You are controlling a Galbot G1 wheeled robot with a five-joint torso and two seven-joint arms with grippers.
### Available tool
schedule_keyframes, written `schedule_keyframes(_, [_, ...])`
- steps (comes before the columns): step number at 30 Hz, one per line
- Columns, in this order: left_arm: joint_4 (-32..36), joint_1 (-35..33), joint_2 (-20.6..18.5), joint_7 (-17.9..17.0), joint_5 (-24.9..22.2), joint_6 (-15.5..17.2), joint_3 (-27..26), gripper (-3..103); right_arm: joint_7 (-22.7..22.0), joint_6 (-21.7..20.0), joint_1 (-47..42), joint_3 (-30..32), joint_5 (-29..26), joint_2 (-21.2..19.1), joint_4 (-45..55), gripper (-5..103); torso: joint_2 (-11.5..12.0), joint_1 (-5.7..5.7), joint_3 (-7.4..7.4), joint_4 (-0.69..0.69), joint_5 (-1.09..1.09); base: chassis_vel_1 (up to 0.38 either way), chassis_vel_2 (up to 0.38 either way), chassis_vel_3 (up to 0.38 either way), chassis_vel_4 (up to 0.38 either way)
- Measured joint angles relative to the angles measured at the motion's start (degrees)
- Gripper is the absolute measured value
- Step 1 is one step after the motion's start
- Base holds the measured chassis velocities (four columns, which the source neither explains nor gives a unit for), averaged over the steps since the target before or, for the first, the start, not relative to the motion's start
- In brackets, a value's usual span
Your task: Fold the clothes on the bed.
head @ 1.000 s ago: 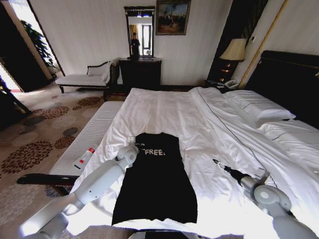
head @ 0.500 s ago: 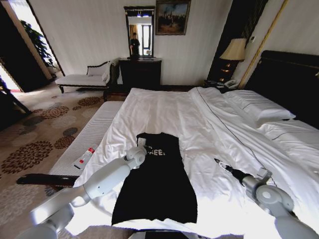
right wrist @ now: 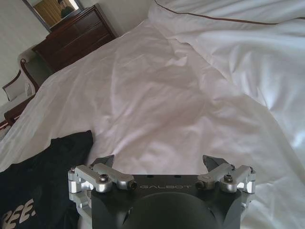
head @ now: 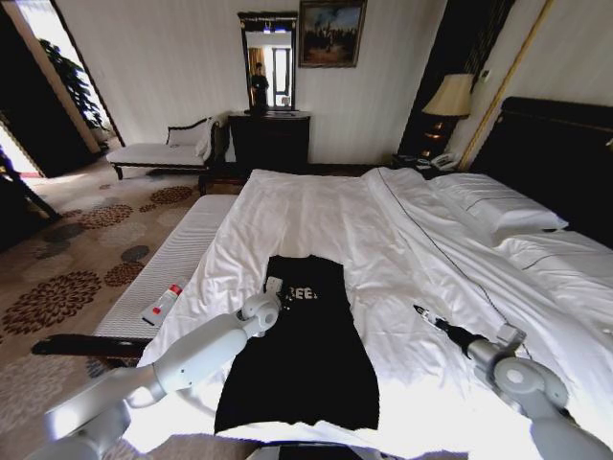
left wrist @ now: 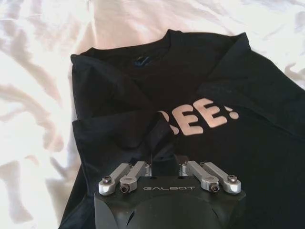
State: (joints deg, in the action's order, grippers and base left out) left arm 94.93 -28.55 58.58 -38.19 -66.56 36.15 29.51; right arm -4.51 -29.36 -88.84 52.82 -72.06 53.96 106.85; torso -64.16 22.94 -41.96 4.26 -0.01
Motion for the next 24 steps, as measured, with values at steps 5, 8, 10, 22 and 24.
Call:
schedule_keyframes(5, [2.83, -1.91, -1.52, 0.87, 3.57, -0.67, -1.38, 46, 0.0, 0.0, 0.48, -0.45, 0.02, 0.0, 0.14, 100, 0.0, 0.0, 0.0, 0.0, 0.0, 0.0, 0.0, 0.0, 0.0])
schedule_keyframes(8, [5.4, -2.85, -2.41, 1.78, 4.08, -2.25, -4.04, 57, -0.01, 0.0, 0.92, -0.9, 0.06, -0.06, 0.14, 100, 0.0, 0.0, 0.0, 0.0, -0.01, 0.0, 0.0, 0.0, 0.0])
schedule_keyframes(10, [6.93, -3.58, -3.16, 2.32, 3.3, -3.96, -7.53, 68, -0.05, 0.0, 1.33, -1.28, 0.08, -0.08, 0.14, 100, 0.0, 0.0, 0.0, 0.0, 0.0, 0.0, 0.0, 0.0, 0.0])
schedule_keyframes(22, [-2.07, -8.19, -1.6, 5.48, -3.18, -6.89, -24.64, 99, -0.15, 0.0, 1.22, -1.68, 0.41, 0.12, 0.45, 100, 0.0, 0.0, 0.0, -0.02, -0.01, 0.0, 0.0, 0.0, 0.0])
schedule_keyframes(24, [-3.74, -8.2, -0.62, 6.89, -3.38, -7.18, -25.57, 100, -0.16, 0.01, 1.12, -1.67, 0.47, 0.12, 0.51, 100, 0.0, 0.0, 0.0, -0.01, -0.01, 0.0, 0.0, 0.0, 0.0])
